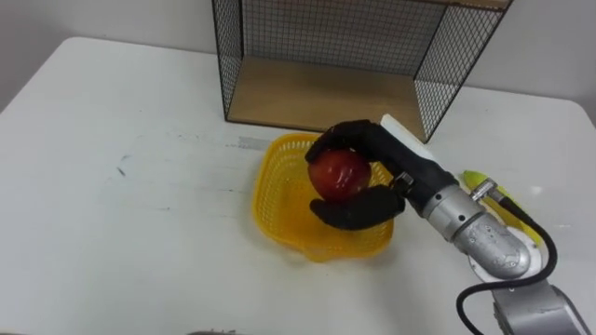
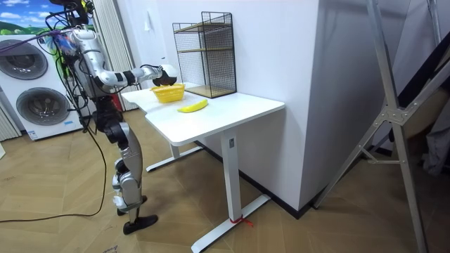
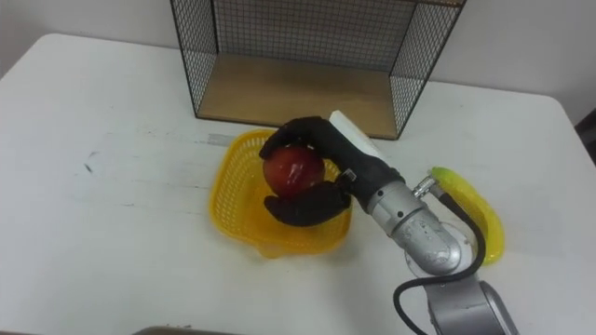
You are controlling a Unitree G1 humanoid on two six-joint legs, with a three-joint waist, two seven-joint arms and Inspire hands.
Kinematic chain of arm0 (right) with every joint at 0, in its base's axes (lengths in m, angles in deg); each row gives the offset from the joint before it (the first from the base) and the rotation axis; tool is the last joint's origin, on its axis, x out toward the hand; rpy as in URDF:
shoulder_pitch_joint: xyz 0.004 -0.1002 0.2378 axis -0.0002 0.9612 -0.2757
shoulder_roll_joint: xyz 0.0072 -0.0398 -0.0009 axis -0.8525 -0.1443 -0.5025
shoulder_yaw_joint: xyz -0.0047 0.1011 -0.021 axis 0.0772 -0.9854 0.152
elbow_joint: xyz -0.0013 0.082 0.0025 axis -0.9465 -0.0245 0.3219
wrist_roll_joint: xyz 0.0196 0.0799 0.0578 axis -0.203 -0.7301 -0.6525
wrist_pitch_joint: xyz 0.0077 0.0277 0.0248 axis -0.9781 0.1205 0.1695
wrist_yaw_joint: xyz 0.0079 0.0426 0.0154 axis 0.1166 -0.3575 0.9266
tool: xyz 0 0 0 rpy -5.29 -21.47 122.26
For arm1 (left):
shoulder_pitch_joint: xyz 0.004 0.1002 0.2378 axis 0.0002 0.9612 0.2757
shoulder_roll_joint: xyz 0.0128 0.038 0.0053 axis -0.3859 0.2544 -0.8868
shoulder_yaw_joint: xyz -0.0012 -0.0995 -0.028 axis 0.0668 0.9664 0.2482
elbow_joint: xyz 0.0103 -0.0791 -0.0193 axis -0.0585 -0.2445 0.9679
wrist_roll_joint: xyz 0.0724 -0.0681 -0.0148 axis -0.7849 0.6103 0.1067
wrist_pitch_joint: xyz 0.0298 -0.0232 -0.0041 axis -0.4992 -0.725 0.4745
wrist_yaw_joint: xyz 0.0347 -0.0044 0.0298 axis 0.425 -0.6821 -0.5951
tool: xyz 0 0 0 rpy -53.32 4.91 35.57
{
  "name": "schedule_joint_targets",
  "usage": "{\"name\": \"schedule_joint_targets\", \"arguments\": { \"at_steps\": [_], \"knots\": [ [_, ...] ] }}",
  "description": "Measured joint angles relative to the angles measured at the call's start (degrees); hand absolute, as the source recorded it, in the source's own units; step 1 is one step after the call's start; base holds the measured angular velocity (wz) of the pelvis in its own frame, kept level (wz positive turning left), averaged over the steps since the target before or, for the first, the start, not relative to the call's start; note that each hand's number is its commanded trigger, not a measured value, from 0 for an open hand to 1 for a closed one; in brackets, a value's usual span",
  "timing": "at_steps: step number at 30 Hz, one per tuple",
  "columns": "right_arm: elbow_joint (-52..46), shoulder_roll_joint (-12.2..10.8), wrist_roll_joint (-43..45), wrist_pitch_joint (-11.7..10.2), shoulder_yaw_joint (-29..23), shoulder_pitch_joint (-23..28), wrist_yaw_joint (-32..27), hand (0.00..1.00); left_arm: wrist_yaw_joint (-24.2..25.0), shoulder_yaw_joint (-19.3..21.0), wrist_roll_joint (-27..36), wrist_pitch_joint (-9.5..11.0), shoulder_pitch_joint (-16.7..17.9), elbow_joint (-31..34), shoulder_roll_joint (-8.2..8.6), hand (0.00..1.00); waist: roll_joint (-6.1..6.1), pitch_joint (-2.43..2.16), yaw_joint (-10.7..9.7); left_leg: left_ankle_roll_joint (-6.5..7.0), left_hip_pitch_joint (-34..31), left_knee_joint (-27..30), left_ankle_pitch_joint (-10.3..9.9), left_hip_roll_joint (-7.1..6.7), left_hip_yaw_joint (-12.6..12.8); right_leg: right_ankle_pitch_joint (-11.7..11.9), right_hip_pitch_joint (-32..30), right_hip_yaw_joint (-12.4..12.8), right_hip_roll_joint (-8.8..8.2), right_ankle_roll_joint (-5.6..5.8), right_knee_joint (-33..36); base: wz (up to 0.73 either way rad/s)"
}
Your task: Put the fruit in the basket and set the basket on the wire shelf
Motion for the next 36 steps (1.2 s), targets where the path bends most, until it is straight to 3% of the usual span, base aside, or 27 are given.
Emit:
{"name": "schedule_joint_targets", "arguments": {
  "at_steps": [29,36],
  "knots": [
    [0.96,-0.01,-0.33,-0.01,-0.04,0.04,-0.14,0.0,-0.01,0.0,0.01,0.01,0.37,-0.02,-0.01,0.0,0.34,-0.09,-0.22,0.0,0.31,0.44,0.02,-0.02,-0.42,0.0,0.65,-0.26,-0.06,0.0,0.0,0.0],
    [0.98,-0.1,-1.36,-0.04,-1.88,0.03,-2.84,0.0,-0.01,0.1,0.01,0.01,1.27,-0.01,0.02,0.0,-0.08,-0.34,-0.53,0.01,0.36,0.51,0.02,-0.05,-0.45,0.0,0.48,-0.19,-0.13,0.0,0.02,0.0]
  ]
}}
